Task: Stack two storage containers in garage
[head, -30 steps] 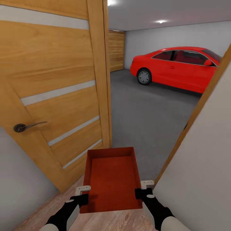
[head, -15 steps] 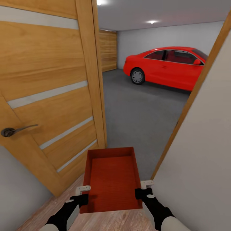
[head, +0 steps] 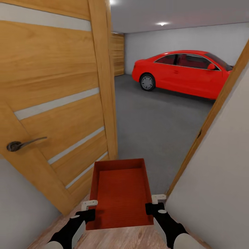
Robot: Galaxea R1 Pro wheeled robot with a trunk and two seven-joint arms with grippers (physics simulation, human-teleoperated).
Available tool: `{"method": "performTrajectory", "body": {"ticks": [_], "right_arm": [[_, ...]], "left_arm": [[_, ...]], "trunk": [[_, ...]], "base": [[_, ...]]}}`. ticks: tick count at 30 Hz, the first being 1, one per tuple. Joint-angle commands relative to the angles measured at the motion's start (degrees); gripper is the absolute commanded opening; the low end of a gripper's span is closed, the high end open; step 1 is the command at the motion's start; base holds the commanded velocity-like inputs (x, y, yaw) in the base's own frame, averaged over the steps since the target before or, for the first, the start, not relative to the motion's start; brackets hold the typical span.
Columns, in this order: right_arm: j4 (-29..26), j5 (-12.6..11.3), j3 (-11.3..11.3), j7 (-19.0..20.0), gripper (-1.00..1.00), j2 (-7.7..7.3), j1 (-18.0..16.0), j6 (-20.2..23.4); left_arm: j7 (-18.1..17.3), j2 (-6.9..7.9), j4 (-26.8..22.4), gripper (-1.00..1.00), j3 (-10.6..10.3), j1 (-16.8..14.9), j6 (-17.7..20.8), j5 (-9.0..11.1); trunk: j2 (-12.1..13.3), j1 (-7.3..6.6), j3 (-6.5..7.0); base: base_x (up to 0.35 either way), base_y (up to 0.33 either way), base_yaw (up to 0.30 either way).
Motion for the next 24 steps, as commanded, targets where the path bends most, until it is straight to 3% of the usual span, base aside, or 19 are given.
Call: {"method": "performTrajectory", "body": {"ticks": [1,10,24], "right_arm": [[-0.41,0.88,-3.51,-0.20,-1.00,-0.04,-0.10,0.43],[-0.41,0.88,-3.51,-0.23,-1.00,-0.04,-0.09,0.43],[-0.41,0.88,-3.51,-0.26,-1.00,-0.04,-0.12,0.43]], "left_arm": [[0.35,0.04,-0.13,-1.00,-1.09,0.07,0.32,-1.31],[0.35,0.04,-0.13,-1.00,-1.09,0.07,0.32,-1.32],[0.35,0.03,-0.13,-1.00,-1.09,0.07,0.32,-1.32]], "trunk": [[-0.11,0.04,-0.11],[-0.11,0.04,-0.11],[-0.11,0.04,-0.11]], "base": [[0.066,0.319,0.000],[0.017,0.087,-0.019],[0.000,0.002,-0.242]]}}
